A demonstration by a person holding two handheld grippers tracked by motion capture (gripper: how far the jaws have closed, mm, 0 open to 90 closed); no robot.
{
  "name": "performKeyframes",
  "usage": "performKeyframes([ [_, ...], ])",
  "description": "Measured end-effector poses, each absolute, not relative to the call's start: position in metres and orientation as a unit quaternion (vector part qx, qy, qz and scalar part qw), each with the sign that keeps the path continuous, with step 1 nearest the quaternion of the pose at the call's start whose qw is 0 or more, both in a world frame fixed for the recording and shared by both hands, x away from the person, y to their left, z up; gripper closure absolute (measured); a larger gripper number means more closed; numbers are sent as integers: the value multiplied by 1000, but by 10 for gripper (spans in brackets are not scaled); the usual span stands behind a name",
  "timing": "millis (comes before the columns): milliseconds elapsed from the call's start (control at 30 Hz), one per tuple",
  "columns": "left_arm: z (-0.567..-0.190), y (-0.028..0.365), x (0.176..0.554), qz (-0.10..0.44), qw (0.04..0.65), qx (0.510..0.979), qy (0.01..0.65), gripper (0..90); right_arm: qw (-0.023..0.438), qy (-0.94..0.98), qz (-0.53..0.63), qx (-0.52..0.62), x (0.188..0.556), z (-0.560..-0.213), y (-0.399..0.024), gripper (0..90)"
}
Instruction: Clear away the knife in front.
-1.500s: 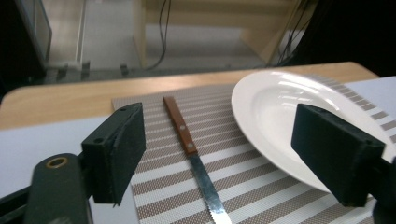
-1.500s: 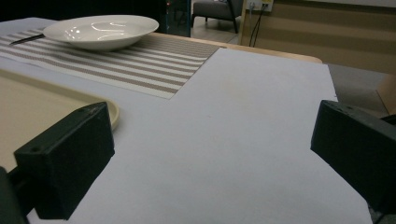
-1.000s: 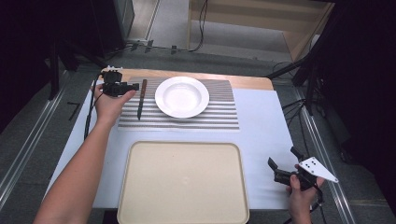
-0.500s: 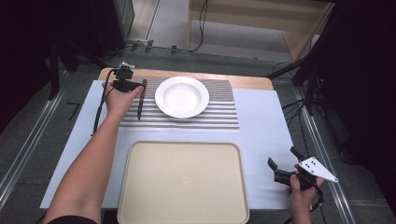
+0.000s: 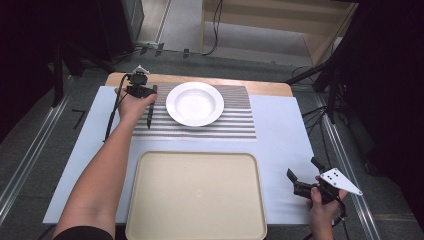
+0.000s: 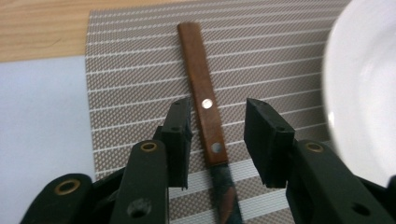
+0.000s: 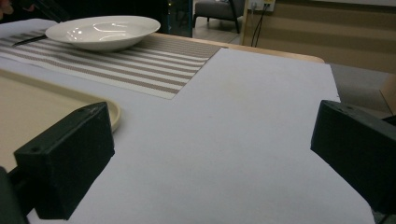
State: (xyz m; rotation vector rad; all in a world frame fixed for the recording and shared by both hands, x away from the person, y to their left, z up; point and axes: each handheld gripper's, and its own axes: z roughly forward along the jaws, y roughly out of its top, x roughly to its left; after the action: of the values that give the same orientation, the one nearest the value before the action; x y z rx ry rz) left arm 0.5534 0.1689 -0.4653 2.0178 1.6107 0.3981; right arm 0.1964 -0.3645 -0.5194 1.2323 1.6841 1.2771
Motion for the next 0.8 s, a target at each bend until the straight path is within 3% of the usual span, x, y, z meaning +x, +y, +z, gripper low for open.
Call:
performKeyframes([
  [267, -468, 170, 555, 135, 260, 745, 599, 677, 341, 647, 490, 475, 196, -519, -364, 0],
  [800, -478, 166, 557, 135, 231, 749, 607, 711, 341, 647, 490, 475, 197, -520, -365, 0],
])
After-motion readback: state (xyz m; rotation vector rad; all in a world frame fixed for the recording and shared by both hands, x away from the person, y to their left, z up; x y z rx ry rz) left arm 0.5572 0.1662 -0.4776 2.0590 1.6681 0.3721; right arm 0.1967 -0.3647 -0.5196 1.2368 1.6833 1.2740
